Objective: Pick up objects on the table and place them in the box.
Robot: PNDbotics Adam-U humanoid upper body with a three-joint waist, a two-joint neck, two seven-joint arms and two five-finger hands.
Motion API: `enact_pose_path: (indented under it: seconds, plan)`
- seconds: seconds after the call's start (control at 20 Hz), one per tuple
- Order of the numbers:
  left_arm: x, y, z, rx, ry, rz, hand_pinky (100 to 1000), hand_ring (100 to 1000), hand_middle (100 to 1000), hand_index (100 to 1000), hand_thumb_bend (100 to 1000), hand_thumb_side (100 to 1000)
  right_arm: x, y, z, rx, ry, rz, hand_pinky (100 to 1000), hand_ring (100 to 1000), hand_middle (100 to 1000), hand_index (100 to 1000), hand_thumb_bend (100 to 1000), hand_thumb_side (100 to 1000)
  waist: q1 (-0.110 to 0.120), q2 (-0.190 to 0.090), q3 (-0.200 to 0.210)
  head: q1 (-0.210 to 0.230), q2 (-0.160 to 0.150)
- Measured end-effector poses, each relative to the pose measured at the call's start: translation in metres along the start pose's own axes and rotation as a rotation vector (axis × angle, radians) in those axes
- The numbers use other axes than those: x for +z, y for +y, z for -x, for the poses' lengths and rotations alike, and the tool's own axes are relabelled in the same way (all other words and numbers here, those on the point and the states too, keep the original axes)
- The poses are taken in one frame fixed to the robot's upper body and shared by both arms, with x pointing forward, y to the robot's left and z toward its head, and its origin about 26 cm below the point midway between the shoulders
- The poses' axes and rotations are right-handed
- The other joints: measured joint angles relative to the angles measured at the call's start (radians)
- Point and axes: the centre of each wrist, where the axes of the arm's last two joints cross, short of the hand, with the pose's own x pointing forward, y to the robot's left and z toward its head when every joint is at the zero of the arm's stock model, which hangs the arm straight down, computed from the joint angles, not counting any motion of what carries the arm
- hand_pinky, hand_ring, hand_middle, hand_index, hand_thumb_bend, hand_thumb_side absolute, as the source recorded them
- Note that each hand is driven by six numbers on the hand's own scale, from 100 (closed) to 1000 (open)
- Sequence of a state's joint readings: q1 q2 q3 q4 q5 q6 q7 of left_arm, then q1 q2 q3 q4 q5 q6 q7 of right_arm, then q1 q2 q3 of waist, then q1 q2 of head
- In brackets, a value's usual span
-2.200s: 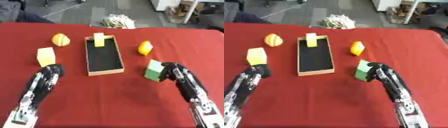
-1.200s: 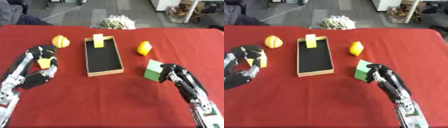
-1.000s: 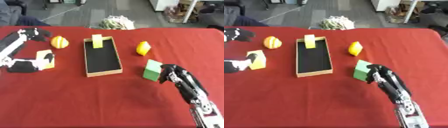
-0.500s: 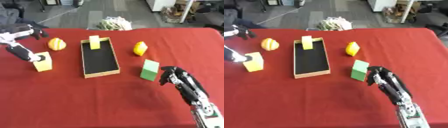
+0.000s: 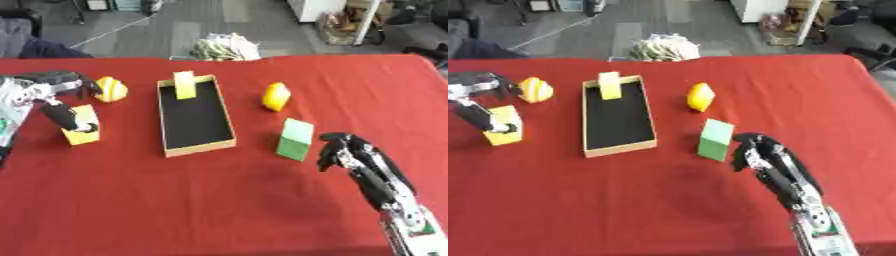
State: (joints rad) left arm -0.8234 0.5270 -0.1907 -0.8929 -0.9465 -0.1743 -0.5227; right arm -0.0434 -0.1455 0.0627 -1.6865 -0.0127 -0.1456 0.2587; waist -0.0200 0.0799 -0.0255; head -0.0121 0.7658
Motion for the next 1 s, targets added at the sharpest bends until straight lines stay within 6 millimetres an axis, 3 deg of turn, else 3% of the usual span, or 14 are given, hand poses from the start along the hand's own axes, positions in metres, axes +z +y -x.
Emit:
enact_pose_path:
  seconds: [0.35,0.75,1.0]
  plan:
    - [-0.001,-0.007,0.009,0.003,0.044,0.026,826,747,771,877,474,264,0.0,0.0,0.0,0.0,0.0,0.0,490,523,512,729,100,584,0.0,0.0,-0.002,0.0,0.0]
    - [0.006,0.0,0.017,-0.002,0.047,0.113,816,732,751,867,483,275,0.0,0.0,0.001,-0.001,0.003,0.0,490,524,514,730,100,588,0.0,0.0,0.004,-0.003,0.0]
    - [0.009,-0.001,0.021,-0.042,0.086,0.141,812,732,753,869,554,298,0.0,0.0,0.002,-0.002,0.006,0.001,490,524,514,730,100,594,0.0,0.0,0.003,-0.005,0.0]
